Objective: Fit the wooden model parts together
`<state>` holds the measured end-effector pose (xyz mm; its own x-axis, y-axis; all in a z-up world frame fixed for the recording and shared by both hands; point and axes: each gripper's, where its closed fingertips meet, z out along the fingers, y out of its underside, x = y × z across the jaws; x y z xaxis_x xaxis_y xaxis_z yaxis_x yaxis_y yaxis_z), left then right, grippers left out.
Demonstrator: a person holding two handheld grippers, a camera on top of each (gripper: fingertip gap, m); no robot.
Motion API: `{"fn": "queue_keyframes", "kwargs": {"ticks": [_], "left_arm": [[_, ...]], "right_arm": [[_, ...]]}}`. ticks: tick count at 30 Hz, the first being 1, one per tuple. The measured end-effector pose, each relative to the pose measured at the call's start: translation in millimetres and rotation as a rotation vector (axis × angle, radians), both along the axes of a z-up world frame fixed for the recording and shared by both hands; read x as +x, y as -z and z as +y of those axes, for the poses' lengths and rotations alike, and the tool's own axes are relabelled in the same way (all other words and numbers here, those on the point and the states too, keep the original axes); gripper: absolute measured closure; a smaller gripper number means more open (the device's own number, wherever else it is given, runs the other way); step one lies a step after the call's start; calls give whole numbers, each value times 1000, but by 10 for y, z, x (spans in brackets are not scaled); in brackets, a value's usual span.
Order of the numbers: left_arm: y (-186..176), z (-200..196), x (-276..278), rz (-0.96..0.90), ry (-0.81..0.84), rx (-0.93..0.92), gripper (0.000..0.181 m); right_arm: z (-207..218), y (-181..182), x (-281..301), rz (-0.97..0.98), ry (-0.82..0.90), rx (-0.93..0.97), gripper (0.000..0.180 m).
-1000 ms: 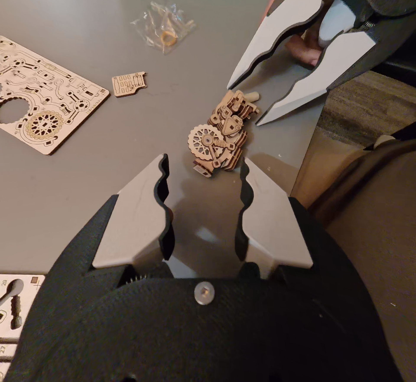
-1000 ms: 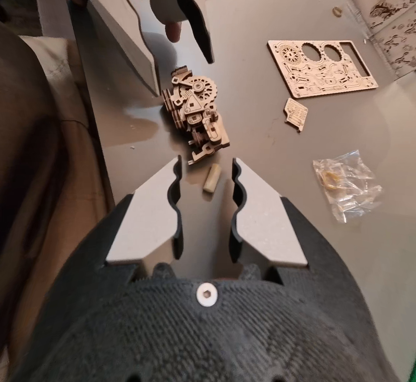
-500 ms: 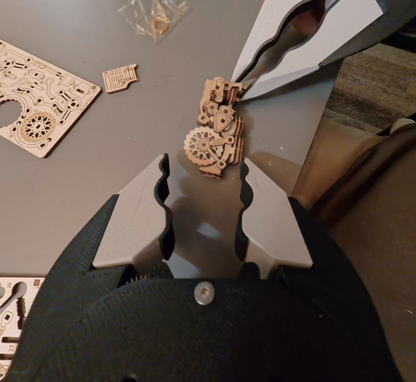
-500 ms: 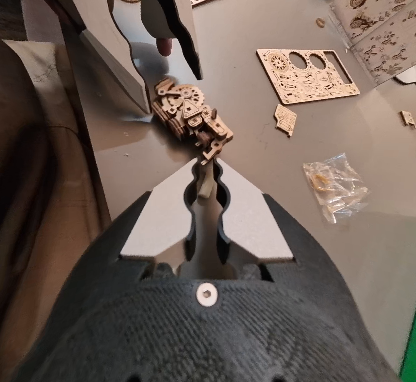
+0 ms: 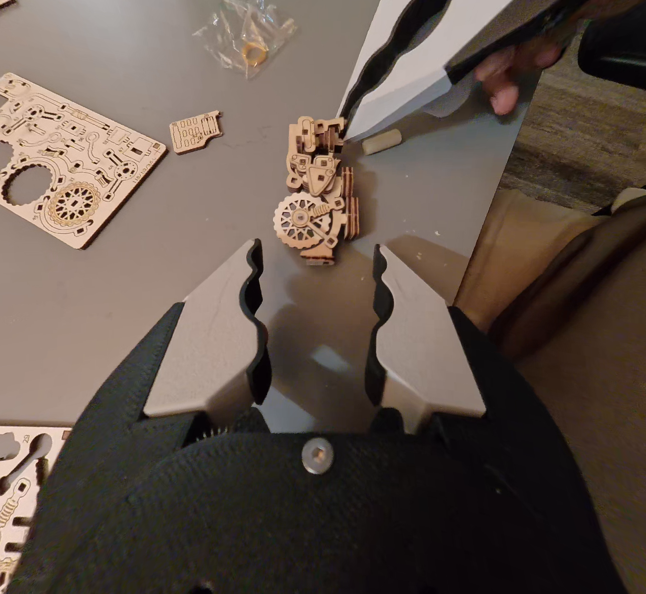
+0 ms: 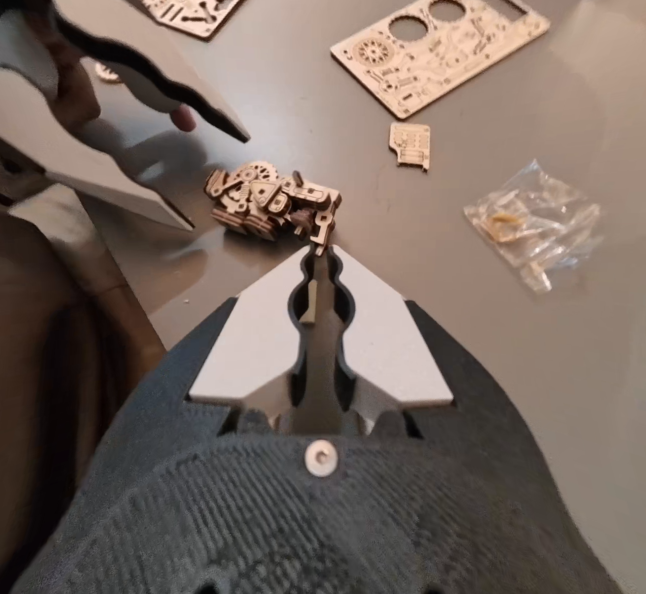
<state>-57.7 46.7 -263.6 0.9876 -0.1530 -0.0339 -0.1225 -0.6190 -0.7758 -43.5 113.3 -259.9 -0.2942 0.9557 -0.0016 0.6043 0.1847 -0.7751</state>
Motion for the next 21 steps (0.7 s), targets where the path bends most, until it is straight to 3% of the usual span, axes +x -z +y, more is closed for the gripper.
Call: {"fn": "queue_keyframes", "kwargs": {"ticks": [7,12,17,21], "left_arm": [[-8,2,-31,18,-20,8,126],[17,12,-111,14,-73,-10,149],[8,12,-118,-14,-76,-8,150],[9,13,-144,-31,-93,-9,164]], "right_arm": [[54,-52,0,-75,145,-250,175],[49,-40,16,-89,148,-252,175],[-4,-63,22,-92,135,-275,174],[-36,-70,39,-97,115,-276,173]]}}
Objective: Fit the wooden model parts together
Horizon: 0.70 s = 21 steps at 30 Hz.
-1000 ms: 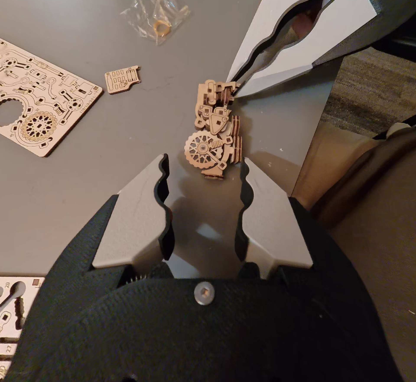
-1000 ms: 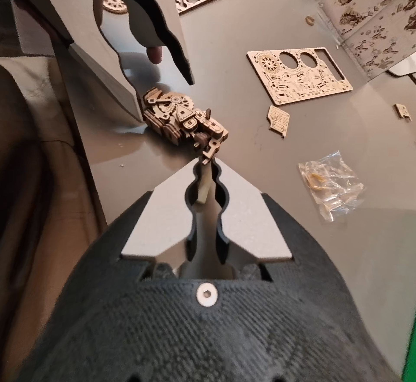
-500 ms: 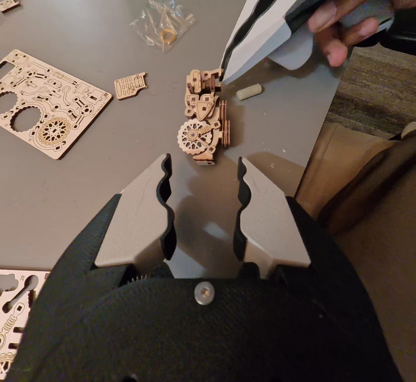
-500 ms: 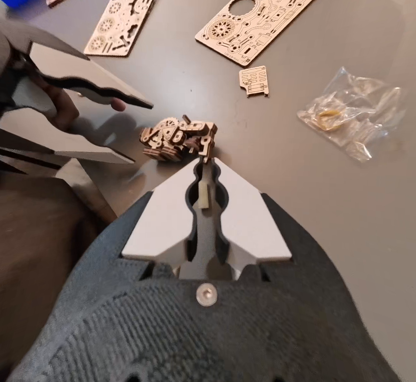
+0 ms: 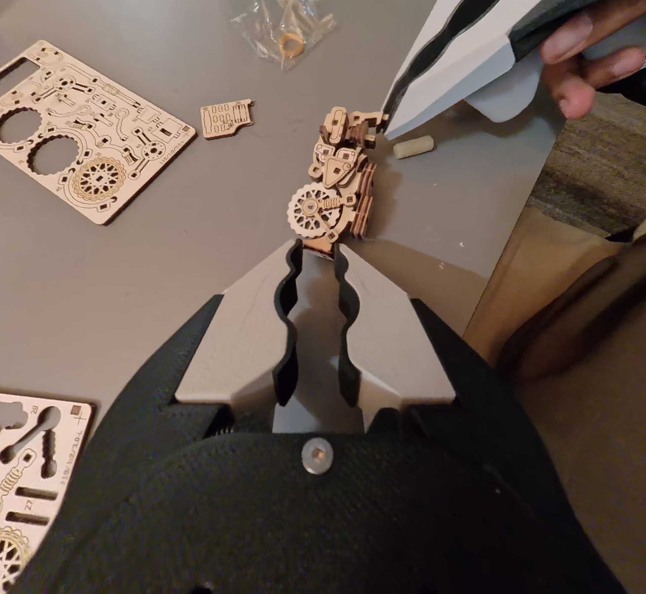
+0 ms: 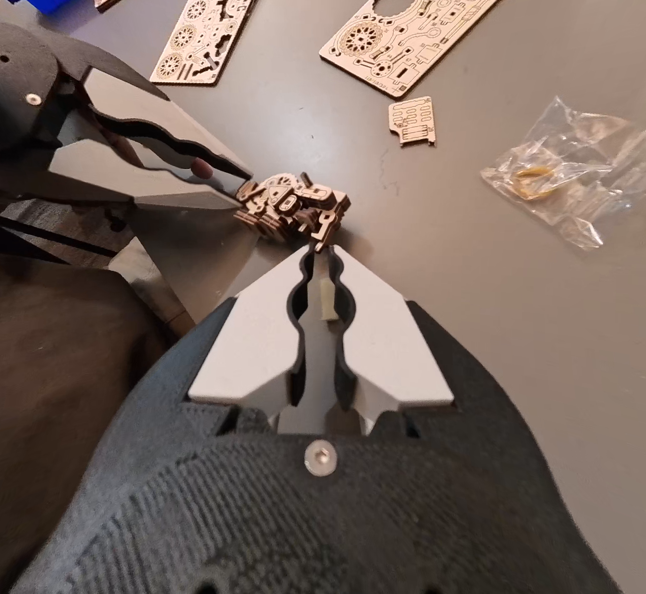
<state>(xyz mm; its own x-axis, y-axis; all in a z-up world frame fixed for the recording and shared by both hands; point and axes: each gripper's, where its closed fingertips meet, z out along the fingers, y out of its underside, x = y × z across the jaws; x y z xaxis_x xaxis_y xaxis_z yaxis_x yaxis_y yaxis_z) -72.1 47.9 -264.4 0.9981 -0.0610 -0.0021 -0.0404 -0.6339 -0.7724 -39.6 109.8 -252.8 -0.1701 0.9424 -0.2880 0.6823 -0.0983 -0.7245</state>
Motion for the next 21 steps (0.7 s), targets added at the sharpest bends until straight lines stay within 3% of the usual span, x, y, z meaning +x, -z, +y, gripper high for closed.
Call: {"fn": "queue_keyframes", "kwargs": {"ticks": [14,18,21], "left_arm": [[12,-16,-17,-93,-14,-13,166],[15,-18,-20,-115,-16,-16,166],[17,-17,-25,-150,-17,-19,166]], "right_arm": [[-1,102,69,52,-159,205,165],[81,69,96,162,-260,423,164],[272,-92,32,320,-293,743,180]]}}
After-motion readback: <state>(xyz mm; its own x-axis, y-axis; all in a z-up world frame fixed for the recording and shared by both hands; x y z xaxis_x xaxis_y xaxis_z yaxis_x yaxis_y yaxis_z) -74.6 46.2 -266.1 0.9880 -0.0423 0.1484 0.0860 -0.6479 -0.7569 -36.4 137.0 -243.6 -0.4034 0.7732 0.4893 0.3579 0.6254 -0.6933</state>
